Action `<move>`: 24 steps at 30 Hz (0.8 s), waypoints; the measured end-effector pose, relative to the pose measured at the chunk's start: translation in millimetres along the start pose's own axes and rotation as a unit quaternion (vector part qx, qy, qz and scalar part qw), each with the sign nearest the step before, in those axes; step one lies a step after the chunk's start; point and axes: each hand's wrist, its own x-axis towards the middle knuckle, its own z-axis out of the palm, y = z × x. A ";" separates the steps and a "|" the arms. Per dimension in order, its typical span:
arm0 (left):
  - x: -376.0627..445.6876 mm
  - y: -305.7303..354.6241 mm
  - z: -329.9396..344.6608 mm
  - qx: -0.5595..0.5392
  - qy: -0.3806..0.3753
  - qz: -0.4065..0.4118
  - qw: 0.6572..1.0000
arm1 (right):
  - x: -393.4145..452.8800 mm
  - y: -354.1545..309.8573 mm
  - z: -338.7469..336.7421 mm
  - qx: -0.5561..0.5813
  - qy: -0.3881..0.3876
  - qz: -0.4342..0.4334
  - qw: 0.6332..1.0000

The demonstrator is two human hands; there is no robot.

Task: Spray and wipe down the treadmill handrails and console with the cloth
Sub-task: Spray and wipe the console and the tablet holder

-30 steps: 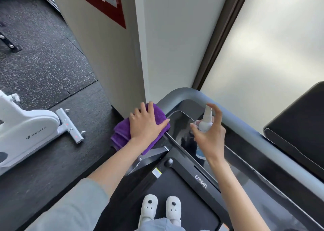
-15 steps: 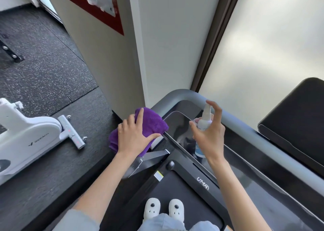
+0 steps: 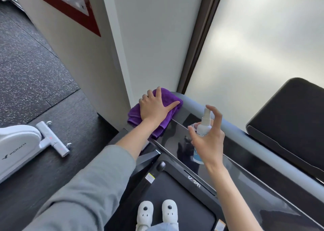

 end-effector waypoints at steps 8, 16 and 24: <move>-17.3 -29.3 -11.5 -0.069 -0.060 0.018 0.996 | -6.5 -5.6 -13.0 -0.006 0.011 0.005 1.000; -88.4 -82.2 4.4 -0.022 0.089 0.052 0.994 | -7.2 -8.8 -8.9 0.021 0.001 0.012 1.000; -6.6 -5.5 9.5 -0.017 0.046 0.085 0.995 | -8.9 5.5 -27.7 0.005 0.040 0.015 0.999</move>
